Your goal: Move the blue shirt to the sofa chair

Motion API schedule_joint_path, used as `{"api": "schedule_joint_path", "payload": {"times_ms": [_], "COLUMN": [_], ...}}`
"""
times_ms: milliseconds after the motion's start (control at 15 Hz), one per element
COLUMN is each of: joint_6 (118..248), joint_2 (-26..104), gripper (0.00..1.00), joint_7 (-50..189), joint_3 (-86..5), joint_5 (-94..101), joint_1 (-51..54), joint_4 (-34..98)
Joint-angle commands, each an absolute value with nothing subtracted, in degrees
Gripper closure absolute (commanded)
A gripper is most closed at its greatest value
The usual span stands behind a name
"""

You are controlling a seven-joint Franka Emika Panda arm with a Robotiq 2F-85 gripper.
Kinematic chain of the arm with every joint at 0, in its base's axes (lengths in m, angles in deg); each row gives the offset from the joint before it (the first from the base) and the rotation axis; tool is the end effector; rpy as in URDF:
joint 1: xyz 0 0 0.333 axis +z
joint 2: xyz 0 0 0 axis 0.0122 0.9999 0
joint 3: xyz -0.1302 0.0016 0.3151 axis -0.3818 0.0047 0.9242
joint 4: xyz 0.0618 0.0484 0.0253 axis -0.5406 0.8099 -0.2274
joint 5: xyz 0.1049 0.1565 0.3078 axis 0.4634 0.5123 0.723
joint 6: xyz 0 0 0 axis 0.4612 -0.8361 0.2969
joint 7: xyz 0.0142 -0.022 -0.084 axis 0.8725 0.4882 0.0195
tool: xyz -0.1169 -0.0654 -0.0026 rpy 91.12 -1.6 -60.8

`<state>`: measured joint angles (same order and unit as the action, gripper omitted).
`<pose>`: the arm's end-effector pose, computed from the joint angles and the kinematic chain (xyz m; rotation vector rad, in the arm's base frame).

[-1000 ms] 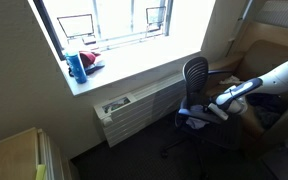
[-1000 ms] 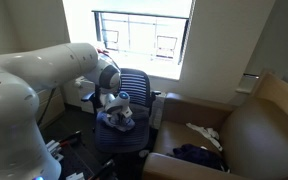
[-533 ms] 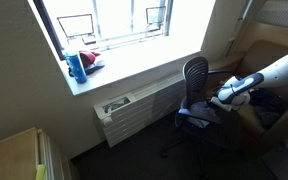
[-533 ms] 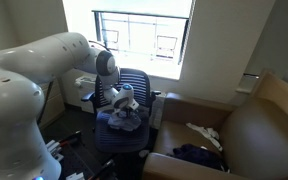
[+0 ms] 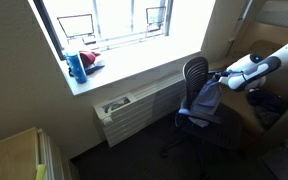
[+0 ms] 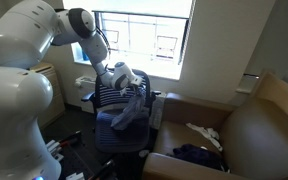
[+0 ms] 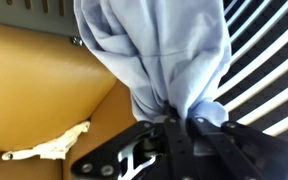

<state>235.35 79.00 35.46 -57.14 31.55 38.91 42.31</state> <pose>0.6503 0.1981 0.1164 -2.7650 0.8406 -0.8970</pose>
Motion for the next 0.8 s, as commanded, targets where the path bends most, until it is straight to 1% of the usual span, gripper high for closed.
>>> {"api": "schedule_joint_path", "payload": {"times_ms": [0,133,200,333,467,533,600,667,733], "joint_6": [245.28,250.05,246.68,246.99,246.71,246.59,246.30,246.08,246.07], "joint_2": [68.40,64.03,63.03,59.61,59.54,56.44,61.03,59.88,58.75], "gripper": [0.98,0.98,0.98,0.98,0.98,0.98,0.93,0.93,0.93], "joint_7": [33.19,32.23,30.41,29.43,31.92,32.41,31.16,31.16,31.16], "joint_3": [-61.03,-63.53,-69.32,-76.00,-86.43,-89.95,-84.48,-88.04,-89.62], "joint_5": [36.84,41.10,44.11,49.39,57.15,54.94,54.13,54.31,54.31], "joint_1": [44.01,46.89,51.96,57.94,66.08,69.15,63.79,66.64,68.12], "joint_4": [54.82,59.37,58.13,61.64,62.19,66.43,60.21,62.04,63.56]}}
